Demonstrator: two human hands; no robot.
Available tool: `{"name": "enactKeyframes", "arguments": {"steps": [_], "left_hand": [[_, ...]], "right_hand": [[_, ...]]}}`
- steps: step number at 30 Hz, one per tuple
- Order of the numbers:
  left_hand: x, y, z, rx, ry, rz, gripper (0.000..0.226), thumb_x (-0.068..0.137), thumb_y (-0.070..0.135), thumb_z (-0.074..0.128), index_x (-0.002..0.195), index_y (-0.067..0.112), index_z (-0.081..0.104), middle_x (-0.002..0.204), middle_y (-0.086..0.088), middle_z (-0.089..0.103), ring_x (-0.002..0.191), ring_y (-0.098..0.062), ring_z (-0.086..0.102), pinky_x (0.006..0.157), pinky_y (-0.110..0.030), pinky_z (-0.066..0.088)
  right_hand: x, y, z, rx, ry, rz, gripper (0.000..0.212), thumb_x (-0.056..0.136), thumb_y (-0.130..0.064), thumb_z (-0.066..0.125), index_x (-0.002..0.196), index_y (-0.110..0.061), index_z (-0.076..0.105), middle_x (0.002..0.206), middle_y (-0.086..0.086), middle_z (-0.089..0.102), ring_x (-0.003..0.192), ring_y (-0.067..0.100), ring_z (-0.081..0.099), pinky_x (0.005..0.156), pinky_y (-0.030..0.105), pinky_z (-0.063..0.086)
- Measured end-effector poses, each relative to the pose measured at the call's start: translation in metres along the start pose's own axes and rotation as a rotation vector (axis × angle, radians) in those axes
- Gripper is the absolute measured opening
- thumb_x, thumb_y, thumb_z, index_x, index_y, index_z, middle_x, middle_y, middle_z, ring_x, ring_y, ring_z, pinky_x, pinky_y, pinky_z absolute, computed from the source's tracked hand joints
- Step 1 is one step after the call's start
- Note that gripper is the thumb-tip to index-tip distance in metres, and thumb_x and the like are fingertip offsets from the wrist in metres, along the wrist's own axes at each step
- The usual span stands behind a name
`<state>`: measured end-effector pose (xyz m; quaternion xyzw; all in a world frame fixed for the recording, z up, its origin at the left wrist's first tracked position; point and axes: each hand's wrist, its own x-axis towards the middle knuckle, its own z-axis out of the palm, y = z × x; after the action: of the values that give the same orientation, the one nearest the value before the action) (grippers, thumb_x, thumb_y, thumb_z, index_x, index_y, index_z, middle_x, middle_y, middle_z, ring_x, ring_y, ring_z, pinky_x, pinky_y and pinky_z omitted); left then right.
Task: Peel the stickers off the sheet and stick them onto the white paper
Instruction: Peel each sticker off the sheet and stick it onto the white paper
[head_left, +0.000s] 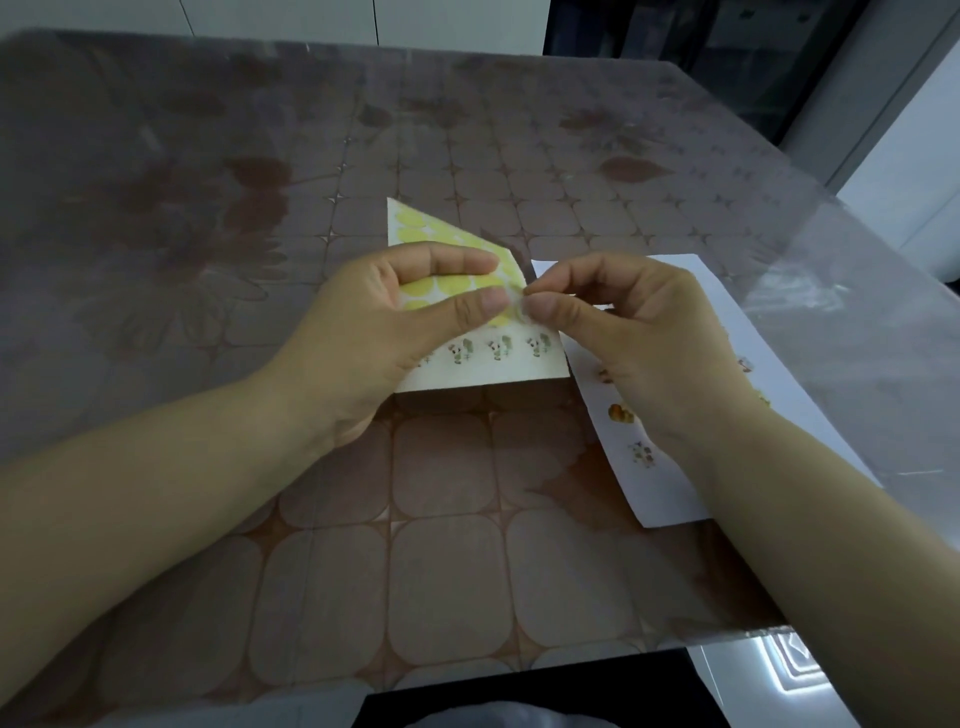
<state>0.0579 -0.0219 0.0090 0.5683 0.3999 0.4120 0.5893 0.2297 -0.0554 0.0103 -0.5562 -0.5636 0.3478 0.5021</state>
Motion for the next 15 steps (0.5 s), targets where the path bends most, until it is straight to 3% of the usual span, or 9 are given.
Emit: {"name": "enactKeyframes", "arguments": {"steps": [3, 5, 10, 15], "left_hand": [[0.0002, -0.0001, 0.0002, 0.06, -0.005, 0.017, 0.043, 0.054, 0.026, 0.088, 0.094, 0.024, 0.073, 0.102, 0.0, 0.073, 0.092, -0.017, 0.071, 0.081, -0.029, 0.056], [0.0001, -0.0007, 0.0003, 0.069, 0.0, 0.018, 0.048, 0.05, 0.019, 0.084, 0.096, 0.021, 0.071, 0.099, 0.002, 0.074, 0.088, -0.016, 0.071, 0.078, -0.028, 0.057], [0.0, -0.0003, -0.0004, 0.115, 0.006, 0.013, 0.05, 0.051, 0.018, 0.079, 0.1, 0.018, 0.07, 0.1, 0.001, 0.073, 0.087, -0.016, 0.071, 0.077, -0.027, 0.058], [-0.0001, 0.0, 0.0, 0.133, 0.01, 0.003, 0.051, 0.05, 0.02, 0.078, 0.1, 0.017, 0.069, 0.101, -0.002, 0.073, 0.087, -0.017, 0.071, 0.079, -0.028, 0.058]], "right_hand": [[-0.0001, 0.0016, -0.0019, -0.091, 0.022, -0.031, 0.007, 0.074, -0.028, 0.075, 0.072, -0.032, 0.07, 0.07, -0.021, 0.063, 0.062, -0.002, 0.054, 0.052, 0.008, 0.038], [-0.0012, -0.0003, -0.0023, -0.098, 0.026, -0.049, 0.008, 0.074, -0.026, 0.075, 0.071, -0.031, 0.07, 0.066, -0.025, 0.059, 0.057, -0.006, 0.049, 0.05, 0.007, 0.036], [-0.0025, -0.0049, -0.0005, -0.009, -0.024, -0.041, 0.008, 0.076, -0.018, 0.073, 0.072, -0.023, 0.069, 0.074, -0.009, 0.069, 0.065, -0.003, 0.059, 0.055, 0.006, 0.04], [-0.0017, -0.0029, -0.001, 0.091, -0.041, 0.043, 0.007, 0.078, -0.015, 0.071, 0.074, -0.019, 0.068, 0.076, -0.003, 0.071, 0.07, 0.003, 0.066, 0.05, 0.008, 0.042]]}}
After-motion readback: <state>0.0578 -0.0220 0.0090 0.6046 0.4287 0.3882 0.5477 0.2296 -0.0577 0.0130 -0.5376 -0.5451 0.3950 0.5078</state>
